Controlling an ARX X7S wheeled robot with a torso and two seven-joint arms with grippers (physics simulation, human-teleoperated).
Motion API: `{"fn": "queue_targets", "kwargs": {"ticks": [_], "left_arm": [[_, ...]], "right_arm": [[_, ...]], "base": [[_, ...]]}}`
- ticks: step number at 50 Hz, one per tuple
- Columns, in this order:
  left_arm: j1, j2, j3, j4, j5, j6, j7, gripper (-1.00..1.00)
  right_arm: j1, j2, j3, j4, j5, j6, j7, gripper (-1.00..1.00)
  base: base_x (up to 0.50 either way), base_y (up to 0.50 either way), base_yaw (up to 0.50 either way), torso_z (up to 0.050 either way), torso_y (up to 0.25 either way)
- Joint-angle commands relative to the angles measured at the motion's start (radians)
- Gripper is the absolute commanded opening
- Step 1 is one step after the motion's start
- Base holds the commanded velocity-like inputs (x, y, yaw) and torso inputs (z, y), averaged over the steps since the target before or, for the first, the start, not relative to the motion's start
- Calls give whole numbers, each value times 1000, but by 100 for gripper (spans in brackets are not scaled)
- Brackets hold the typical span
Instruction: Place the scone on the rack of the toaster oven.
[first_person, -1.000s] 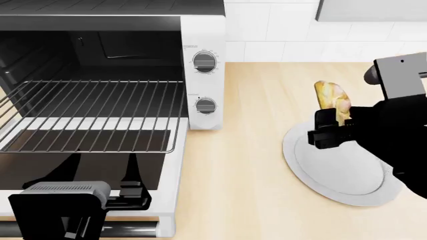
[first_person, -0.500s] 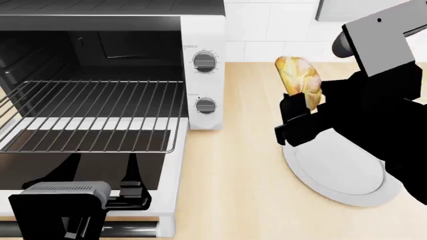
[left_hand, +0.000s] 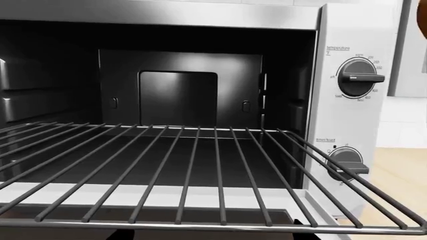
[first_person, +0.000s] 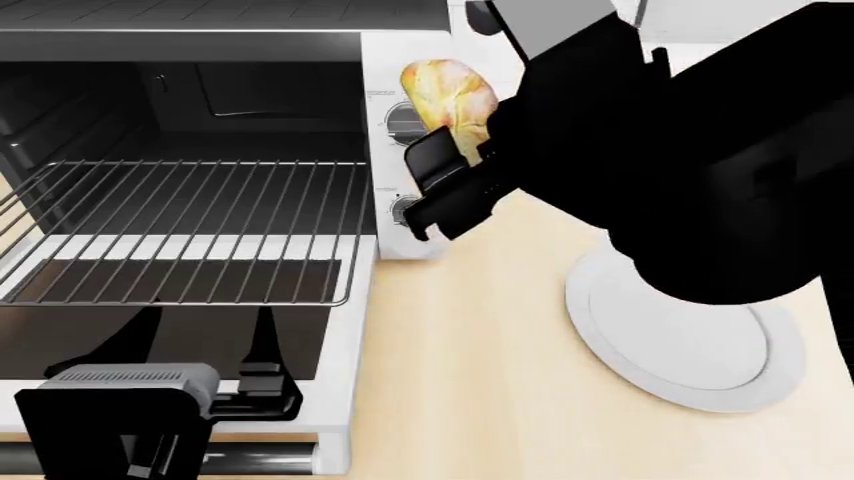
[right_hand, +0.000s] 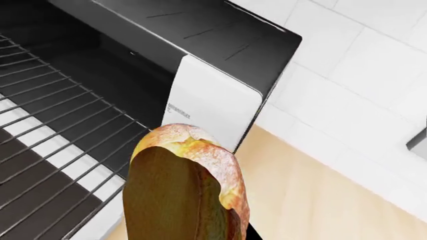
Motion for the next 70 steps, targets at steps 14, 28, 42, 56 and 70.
{"fn": "queue_targets", "kwargs": {"ticks": [14, 28, 42, 56, 70], "left_arm": [[58, -4, 17, -13, -24, -17, -1, 100], [61, -4, 12, -14, -26, -16, 3, 100], [67, -5, 9, -15, -25, -12, 7, 100], [75, -6, 6, -21, -30, -3, 18, 100], [78, 0, 2, -26, -31, -5, 22, 100]], "right_arm": [[123, -168, -38, 95, -245, 58, -223, -100], [123, -289, -114, 119, -466, 17, -431, -100], [99, -305, -192, 152, -673, -106, -633, -100], [90, -291, -255, 191, -800, -203, -757, -100], [42, -344, -333, 297, -922, -339, -892, -100]], "base": [[0, 0, -1, 0, 0], [0, 0, 0, 0, 0], [0, 0, 0, 0, 0], [0, 0, 1, 0, 0], [1, 0, 0, 0, 0]]}}
